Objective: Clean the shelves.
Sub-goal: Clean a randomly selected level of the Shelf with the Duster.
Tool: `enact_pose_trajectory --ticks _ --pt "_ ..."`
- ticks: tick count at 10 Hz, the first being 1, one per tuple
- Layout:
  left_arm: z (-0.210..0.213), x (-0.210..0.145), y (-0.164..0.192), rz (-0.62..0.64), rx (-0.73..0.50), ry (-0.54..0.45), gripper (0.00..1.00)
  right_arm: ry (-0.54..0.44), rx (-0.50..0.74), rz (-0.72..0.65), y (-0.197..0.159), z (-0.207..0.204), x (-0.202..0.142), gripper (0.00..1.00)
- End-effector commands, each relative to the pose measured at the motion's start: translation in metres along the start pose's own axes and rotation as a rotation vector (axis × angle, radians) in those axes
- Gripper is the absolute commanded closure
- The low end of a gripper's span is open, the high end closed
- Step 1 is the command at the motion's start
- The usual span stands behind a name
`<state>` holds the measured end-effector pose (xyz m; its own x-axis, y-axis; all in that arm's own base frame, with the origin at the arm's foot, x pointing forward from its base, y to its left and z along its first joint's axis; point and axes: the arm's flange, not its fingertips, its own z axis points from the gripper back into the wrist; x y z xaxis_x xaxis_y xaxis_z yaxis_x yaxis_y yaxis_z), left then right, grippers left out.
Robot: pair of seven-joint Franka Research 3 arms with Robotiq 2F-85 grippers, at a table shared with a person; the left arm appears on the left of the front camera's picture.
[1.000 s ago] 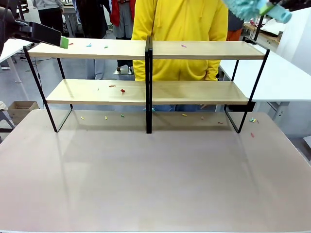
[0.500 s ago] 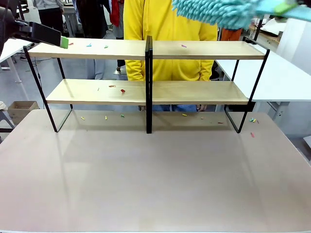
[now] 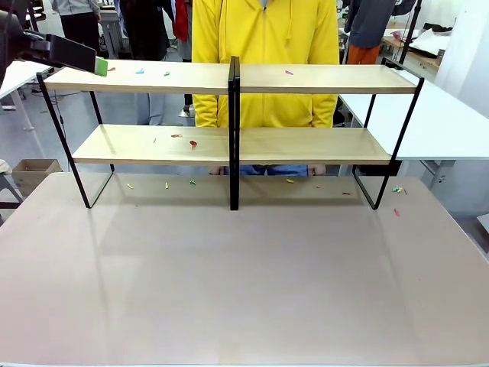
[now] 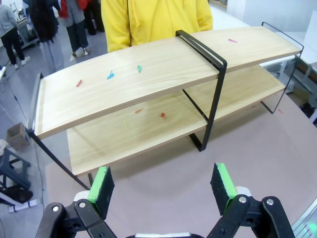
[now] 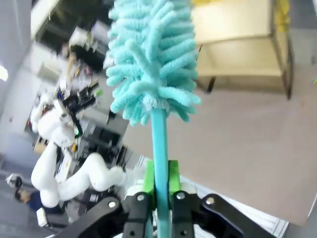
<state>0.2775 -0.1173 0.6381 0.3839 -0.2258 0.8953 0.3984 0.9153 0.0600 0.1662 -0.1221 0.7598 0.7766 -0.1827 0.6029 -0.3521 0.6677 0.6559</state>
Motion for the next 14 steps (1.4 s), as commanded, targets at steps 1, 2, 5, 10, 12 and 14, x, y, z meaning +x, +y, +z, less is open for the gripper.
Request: enact_pose_trajectory --ticks 1,2,5,10,12,14 --pt "0.000 0.000 0.001 0.002 0.002 0.000 0.00 -0.172 0.016 0.007 -0.033 -0.002 -0.030 0.87" --pt "0.000 0.000 0.001 0.002 0.002 0.000 0.00 -0.158 -0.040 -0.099 -0.038 -0.012 -0.033 0.87" --pt "0.000 0.000 0.001 0.002 0.002 0.000 0.00 -0.128 -0.032 -0.069 -0.037 0.014 -0.032 0.87" --pt "0.000 0.000 0.001 0.002 0.002 0.000 0.00 0.213 -0.156 0.092 0.023 -0.164 0.065 0.87" --pt "0.000 0.000 0.001 0.002 0.002 0.000 0.00 0.312 -0.197 0.125 0.041 -0.247 0.088 0.87" --pt "0.000 0.000 0.001 0.002 0.002 0.000 0.00 0.381 -0.277 0.164 0.064 -0.311 0.093 0.87"
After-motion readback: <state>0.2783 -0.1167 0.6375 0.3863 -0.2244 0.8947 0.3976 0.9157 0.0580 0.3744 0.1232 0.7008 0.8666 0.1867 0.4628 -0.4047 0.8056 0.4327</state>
